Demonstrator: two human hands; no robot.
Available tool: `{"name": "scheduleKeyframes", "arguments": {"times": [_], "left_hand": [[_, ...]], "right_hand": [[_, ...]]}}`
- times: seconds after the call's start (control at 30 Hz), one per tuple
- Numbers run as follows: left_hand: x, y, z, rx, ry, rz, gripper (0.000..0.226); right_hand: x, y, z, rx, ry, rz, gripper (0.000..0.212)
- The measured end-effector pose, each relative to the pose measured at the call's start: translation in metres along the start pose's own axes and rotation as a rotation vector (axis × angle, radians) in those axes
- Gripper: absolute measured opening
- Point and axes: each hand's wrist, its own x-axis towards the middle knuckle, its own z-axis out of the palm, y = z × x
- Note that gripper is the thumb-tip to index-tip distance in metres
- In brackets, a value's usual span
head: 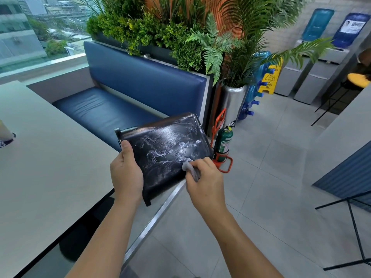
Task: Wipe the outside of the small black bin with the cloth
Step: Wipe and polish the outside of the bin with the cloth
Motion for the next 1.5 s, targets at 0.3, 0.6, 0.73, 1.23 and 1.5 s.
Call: {"name": "scheduleKeyframes", "arguments": {"times": [0.3, 0.6, 0.73, 1.23, 1.5], "left_hand": [[-0.006, 0.003, -0.001, 0.069, 0.015, -0.012, 0.061], [-0.013, 0.005, -0.010, 0.143, -0.013, 0.048, 0.059], [-0.020, 0.006, -0.008, 0.141, -0.020, 0.041, 0.060], [-0.019, 0.006, -0.006, 0.145, -0.021, 0.058, 0.059], [-0.015, -0.002, -0.006, 0.131, -0.047, 0.058, 0.067]], "right_hand": [[0.001, 0.015, -0.014, 0.062, 0.087, 0.029, 0.010], [-0.015, 0.013, -0.007, 0.045, 0.023, -0.015, 0.014], [0.002, 0.002, -0.006, 0.006, 0.105, -0.020, 0.007], [-0.019, -0.014, 0.003, 0.015, 0.019, -0.152, 0.013], [0.000, 0.004, -0.013, 0.004, 0.174, -0.024, 0.009]]}}
